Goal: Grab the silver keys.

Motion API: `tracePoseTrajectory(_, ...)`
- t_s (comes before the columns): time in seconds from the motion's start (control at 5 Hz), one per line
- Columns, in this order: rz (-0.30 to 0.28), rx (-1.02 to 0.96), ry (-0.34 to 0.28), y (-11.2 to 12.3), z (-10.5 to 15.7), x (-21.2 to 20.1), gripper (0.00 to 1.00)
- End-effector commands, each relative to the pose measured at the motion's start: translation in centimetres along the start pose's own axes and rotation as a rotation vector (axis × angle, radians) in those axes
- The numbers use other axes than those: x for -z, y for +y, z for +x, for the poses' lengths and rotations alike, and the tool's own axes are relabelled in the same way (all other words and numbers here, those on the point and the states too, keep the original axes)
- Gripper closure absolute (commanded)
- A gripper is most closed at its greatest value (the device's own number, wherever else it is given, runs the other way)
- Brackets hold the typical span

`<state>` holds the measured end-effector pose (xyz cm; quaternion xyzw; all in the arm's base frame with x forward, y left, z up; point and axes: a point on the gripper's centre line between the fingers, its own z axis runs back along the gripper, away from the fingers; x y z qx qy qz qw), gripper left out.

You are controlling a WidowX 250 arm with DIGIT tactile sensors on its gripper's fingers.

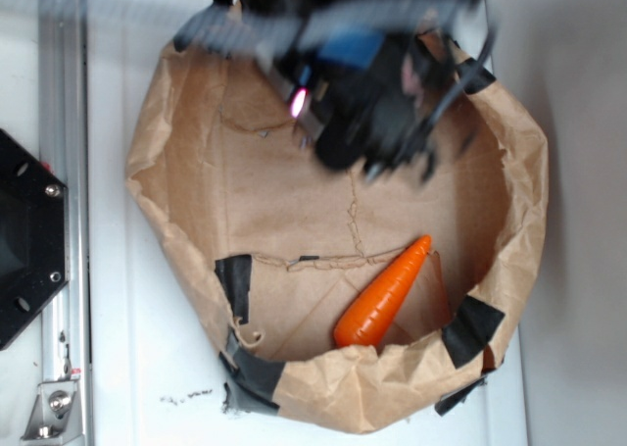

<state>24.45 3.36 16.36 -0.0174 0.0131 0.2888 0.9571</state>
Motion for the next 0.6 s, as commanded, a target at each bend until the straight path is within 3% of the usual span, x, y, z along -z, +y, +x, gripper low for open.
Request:
tracePoseTrajectory(0.0,0.065,0.085,-0.084,-1.25,0.23,-0.75,1.00)
tracePoseTrajectory(0.4,0.076,0.067,-0.124,-2.01,0.29,0.06,1.00)
